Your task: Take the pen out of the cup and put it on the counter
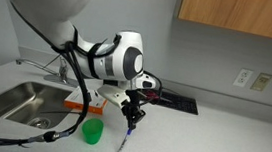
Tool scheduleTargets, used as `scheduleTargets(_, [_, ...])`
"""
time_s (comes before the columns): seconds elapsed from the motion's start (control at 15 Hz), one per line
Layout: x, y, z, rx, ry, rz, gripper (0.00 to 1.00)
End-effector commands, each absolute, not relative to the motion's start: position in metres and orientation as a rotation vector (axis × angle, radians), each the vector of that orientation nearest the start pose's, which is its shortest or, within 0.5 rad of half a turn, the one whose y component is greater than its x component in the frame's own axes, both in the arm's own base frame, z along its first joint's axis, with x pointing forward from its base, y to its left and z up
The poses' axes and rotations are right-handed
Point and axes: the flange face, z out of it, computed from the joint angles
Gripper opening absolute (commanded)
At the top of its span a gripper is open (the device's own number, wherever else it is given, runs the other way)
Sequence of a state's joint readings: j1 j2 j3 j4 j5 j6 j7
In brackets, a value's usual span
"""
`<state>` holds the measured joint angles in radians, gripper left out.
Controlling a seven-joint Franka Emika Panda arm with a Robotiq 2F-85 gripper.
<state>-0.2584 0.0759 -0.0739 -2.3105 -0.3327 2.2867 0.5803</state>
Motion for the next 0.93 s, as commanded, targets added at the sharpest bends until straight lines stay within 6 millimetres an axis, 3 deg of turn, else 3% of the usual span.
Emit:
scheduleTargets(0.0, [0.513,-0.175,0.29,-3.141,1.172,0.088,0.03])
scheduleTargets(0.07, [0.519,-0.175,0.29,-3.118,1.189,0.069,0.37])
scheduleTargets(0.27, [0.531,-0.178,0.293,-3.068,1.212,0.011,0.54])
scheduleTargets(0.67, [0.539,-0.183,0.307,-3.016,1.227,-0.07,0.99])
scheduleTargets(0.87, [0.541,-0.186,0.311,-3.008,1.228,-0.084,1.0])
